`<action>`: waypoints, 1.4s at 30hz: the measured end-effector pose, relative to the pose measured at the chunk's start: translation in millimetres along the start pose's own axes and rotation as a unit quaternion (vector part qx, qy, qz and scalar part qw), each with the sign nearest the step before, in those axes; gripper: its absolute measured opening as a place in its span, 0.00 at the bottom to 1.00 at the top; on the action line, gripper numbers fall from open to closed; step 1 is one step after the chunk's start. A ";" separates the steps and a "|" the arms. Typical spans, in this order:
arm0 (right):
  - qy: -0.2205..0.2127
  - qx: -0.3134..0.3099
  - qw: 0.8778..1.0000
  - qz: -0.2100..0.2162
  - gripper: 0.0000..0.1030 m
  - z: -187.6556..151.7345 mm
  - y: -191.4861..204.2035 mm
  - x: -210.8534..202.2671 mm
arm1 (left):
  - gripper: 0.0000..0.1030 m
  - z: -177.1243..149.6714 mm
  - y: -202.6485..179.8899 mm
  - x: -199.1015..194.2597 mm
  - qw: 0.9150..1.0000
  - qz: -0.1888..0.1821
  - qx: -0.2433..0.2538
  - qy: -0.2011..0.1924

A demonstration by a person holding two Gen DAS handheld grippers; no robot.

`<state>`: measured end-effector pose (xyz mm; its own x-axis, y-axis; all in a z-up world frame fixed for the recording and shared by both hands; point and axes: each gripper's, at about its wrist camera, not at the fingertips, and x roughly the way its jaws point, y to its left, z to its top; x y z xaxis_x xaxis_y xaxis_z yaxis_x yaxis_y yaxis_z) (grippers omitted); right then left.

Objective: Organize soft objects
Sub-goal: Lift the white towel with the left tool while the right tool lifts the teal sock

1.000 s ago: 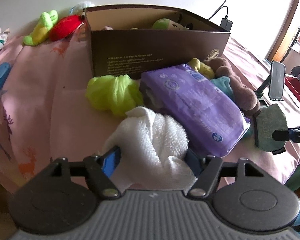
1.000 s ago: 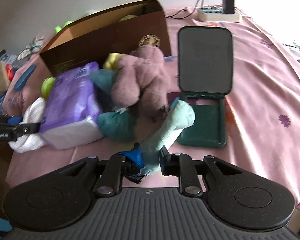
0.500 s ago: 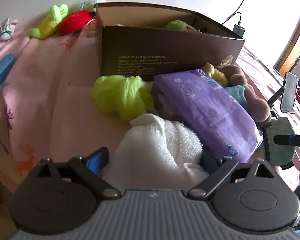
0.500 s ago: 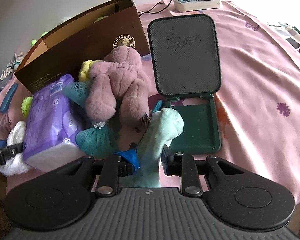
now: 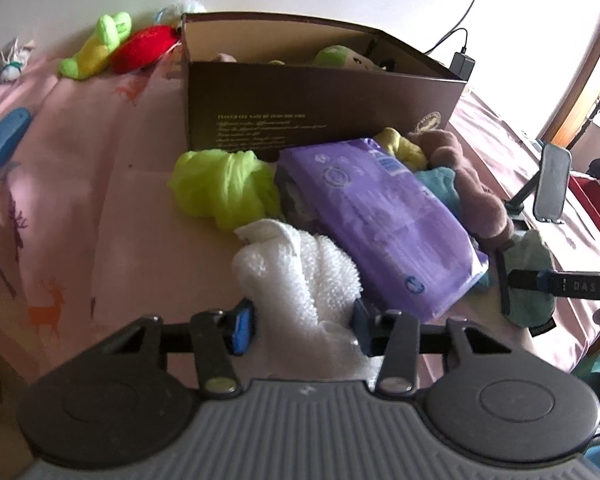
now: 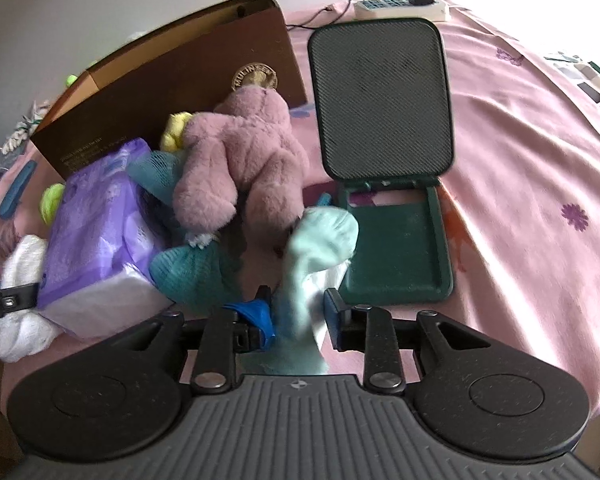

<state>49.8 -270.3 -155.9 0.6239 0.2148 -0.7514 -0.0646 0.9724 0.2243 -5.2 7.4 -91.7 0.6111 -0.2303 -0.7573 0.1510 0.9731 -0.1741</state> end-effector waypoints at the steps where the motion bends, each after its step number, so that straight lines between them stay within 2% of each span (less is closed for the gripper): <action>1: 0.003 0.001 1.000 -0.002 0.11 -1.0 -0.4 1.2 | 0.46 -1.3 -0.1 -3.0 1.000 0.001 0.001 -0.001; 4: -0.001 0.007 1.000 0.005 0.10 -2.6 -3.9 -0.1 | 0.46 -5.2 -0.4 -13.8 1.000 0.007 0.007 -0.005; 8: -0.003 0.016 1.000 0.017 0.00 -1.5 -9.2 -4.7 | 0.46 -6.3 1.1 -24.8 1.000 0.012 0.005 -0.011; 18: -0.032 -0.030 0.998 0.045 0.00 -4.5 6.0 -40.9 | 0.46 7.8 0.1 -50.8 0.999 0.018 -0.009 -0.045; 25: -0.040 -0.075 0.994 0.069 0.00 -2.2 26.9 -61.3 | 0.46 27.6 -6.1 -49.6 0.998 0.028 -0.025 -0.048; 32: -0.066 -0.066 0.990 0.107 0.00 7.3 40.8 -74.8 | 0.46 42.8 -18.3 -43.1 0.998 0.032 -0.016 -0.044; 38: -0.067 -0.065 0.991 0.095 0.00 5.5 29.4 -68.5 | 0.46 42.7 -24.8 -37.4 0.998 0.039 -0.005 -0.041; 42: -0.050 -0.117 0.990 0.055 0.02 -2.4 22.0 -64.9 | 0.46 39.7 -24.0 -36.2 0.999 0.038 -0.006 -0.039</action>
<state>5.9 -262.6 -103.7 0.6763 0.3218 -0.6626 -0.3076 0.9407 0.1429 -0.1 -7.9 -35.0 0.6790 -0.1554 -0.7175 0.0927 0.9877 -0.1261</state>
